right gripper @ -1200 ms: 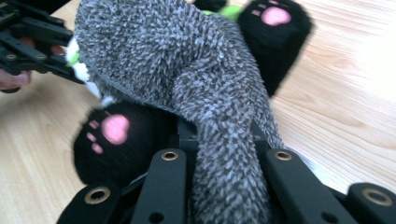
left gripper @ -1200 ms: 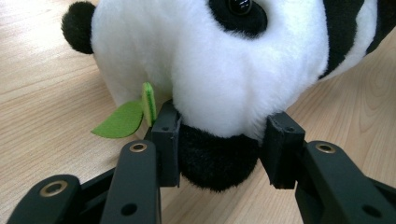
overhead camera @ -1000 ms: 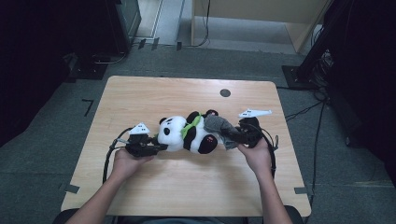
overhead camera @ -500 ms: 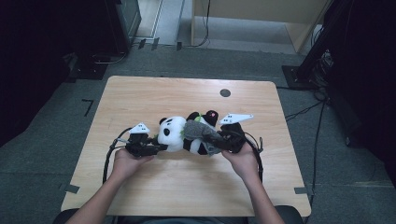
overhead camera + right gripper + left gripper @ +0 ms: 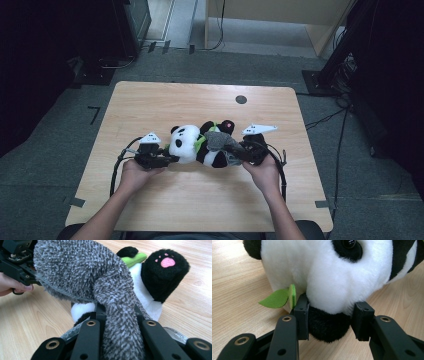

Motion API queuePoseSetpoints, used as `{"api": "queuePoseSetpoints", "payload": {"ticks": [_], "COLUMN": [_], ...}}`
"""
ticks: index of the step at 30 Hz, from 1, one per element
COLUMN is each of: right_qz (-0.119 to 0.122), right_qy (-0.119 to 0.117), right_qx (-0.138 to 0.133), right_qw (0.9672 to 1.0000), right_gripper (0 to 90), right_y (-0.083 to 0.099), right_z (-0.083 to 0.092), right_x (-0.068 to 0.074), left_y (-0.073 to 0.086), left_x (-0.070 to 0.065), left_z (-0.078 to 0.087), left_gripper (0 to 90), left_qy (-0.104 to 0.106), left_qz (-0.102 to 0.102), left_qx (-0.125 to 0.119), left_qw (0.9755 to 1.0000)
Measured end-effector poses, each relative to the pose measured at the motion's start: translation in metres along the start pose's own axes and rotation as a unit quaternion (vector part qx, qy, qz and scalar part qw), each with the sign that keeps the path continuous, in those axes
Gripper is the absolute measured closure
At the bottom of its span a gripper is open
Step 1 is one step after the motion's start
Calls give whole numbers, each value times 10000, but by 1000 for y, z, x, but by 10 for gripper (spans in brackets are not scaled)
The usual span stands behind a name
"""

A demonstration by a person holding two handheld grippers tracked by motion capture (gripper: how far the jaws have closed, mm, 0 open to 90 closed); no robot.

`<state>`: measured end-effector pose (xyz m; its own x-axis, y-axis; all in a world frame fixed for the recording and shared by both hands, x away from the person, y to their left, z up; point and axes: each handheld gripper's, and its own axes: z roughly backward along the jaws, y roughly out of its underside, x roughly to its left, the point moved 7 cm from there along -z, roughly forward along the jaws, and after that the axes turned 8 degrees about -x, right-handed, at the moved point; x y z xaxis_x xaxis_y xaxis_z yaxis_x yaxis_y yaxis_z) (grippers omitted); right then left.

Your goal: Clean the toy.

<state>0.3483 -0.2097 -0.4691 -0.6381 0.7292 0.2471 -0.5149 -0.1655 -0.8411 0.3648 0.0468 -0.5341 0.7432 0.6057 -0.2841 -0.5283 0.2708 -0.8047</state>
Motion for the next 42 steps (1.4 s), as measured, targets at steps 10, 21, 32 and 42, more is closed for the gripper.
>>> {"api": "queuePoseSetpoints", "payload": {"ticks": [10, 21, 32, 42], "right_qz": [-327, -704, -784, -804], "right_qy": [71, 671, 1104, 1471], "right_qx": [197, 455, 37, -116], "right_qw": [9992, 9942, 9908, 9858], "right_gripper": [784, 784, 780, 774], "right_y": [14, 28, 19, 14], "right_z": [2, 19, 50, 56], "right_x": [-18, -54, -84, -125], "left_y": [0, -2, -3, -6], "left_x": [1, 3, 3, -2], "left_z": [0, 1, 1, 4], "left_gripper": [571, 572, 570, 592], "left_qy": [28, 39, 32, -117], "left_qz": [37, 40, -4, 41], "left_qx": [5, 3, -75, -118], "left_qw": [10000, 10000, 10000, 9999]}}
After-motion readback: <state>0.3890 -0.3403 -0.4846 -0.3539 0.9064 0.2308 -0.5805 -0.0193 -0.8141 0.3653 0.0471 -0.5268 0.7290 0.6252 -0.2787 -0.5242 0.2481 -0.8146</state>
